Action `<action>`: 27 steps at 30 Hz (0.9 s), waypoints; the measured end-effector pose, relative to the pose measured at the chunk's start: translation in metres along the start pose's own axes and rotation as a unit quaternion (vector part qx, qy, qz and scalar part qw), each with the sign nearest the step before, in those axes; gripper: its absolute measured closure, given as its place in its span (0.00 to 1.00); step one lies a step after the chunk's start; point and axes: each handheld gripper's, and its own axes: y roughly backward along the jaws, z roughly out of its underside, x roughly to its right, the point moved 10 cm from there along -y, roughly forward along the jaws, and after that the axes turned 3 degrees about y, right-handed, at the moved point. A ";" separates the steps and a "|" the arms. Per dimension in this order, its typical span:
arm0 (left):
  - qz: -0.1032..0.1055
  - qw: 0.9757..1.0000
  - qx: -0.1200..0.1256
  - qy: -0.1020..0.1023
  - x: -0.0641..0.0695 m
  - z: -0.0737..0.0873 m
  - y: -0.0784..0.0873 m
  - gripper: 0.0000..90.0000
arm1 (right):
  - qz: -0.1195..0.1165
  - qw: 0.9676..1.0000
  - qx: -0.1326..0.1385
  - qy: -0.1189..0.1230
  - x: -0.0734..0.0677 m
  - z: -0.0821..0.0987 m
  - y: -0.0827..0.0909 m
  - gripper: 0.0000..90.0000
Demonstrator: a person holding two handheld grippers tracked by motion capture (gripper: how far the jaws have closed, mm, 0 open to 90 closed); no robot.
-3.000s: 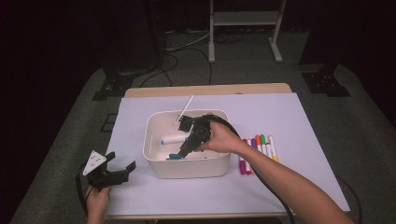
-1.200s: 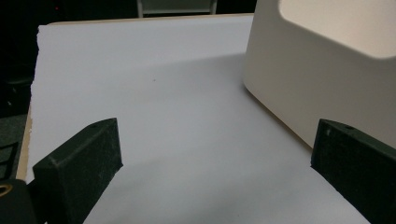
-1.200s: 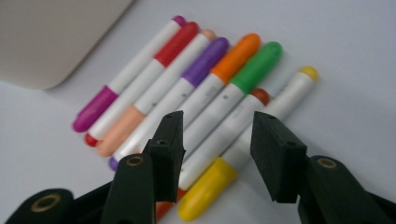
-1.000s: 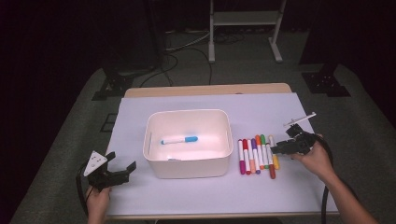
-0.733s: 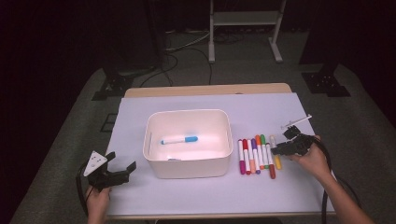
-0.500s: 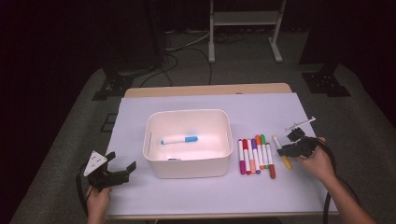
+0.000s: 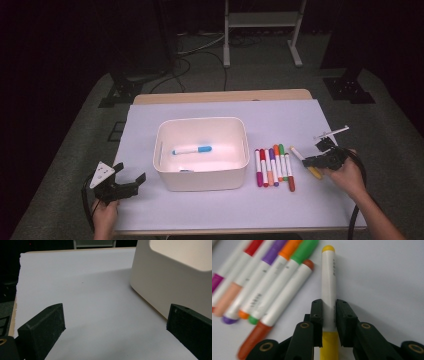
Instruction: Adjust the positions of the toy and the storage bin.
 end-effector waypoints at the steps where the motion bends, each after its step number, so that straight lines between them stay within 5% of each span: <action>1: 0.000 1.000 0.000 0.000 0.000 0.000 0.000 0.01 | -0.008 1.000 0.006 0.004 -0.004 -0.003 0.006 0.84; 11: 0.000 1.000 0.002 -0.002 0.000 0.000 0.000 0.01 | -0.070 0.996 0.042 0.040 -0.054 -0.033 0.049 0.84; 18: 0.000 1.000 0.001 -0.002 0.000 0.000 0.000 0.01 | -0.100 0.989 0.064 0.083 -0.092 -0.063 0.079 0.84; 27: 0.001 1.000 0.000 -0.002 0.000 0.000 0.000 0.01 | -0.138 0.977 0.075 0.143 -0.151 -0.107 0.106 0.84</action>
